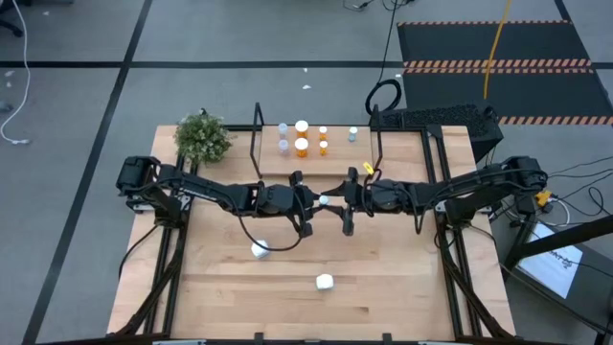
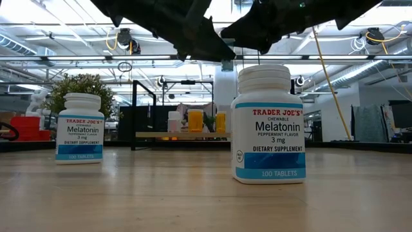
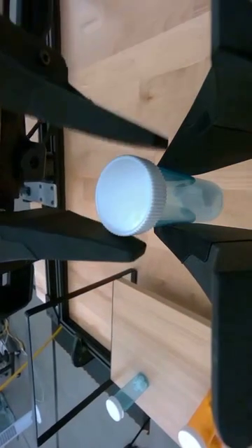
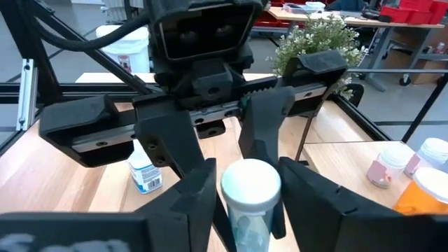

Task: Pick and place medicine bottles onto shelf by color
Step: Put the blue pill bottle on the shelf aligned with the other blue pill bottle

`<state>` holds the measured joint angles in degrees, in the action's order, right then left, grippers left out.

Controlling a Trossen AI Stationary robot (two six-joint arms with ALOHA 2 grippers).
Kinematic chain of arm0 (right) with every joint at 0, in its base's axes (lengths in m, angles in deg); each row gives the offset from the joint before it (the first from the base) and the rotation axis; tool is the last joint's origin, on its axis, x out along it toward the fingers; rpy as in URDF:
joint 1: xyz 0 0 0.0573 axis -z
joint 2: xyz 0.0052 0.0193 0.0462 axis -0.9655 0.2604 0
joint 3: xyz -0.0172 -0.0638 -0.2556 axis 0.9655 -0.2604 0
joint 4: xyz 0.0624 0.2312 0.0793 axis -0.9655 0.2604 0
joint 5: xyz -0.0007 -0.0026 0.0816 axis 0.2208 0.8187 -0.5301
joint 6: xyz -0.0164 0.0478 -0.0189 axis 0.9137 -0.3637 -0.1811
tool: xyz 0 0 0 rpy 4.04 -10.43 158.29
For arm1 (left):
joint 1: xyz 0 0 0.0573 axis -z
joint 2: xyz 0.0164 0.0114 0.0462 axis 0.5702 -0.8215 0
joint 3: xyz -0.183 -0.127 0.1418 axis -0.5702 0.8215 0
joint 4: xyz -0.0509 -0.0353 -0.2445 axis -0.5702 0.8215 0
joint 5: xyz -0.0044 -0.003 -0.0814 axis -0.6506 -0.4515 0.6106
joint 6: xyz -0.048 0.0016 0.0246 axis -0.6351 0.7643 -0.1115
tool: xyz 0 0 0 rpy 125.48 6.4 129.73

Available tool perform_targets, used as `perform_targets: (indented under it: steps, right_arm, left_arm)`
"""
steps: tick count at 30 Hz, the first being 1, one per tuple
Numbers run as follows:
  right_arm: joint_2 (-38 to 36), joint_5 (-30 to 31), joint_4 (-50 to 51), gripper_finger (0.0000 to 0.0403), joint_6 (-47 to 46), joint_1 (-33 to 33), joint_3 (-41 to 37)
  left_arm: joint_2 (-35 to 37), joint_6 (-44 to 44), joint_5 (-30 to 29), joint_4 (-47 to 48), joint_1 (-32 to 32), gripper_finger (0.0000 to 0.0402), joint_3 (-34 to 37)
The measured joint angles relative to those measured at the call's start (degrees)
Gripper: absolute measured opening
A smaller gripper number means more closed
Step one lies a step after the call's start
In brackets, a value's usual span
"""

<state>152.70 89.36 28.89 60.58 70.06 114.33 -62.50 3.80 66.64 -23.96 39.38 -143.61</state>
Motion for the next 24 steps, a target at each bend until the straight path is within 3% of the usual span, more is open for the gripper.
perform_targets:
  steps: [7,19,24]
  right_arm:
    - [0.0,0.0,0.8,0.0121,-0.2,0.3,0.0]
    - [0.0,0.0,0.8,0.0120,0.0,0.3,0.0]
    - [0.0,0.0,0.9,0.0120,0.1,0.3,0.0]
  left_arm:
    - [0.0,0.0,0.0,0.1,0.0,0.0108,0.0]
    - [0.0,-1.2,0.0,0.0,0.0,0.0112,0.0]
    - [0.0,-2.4,-0.2,0.0,0.4,0.0166,0.0]
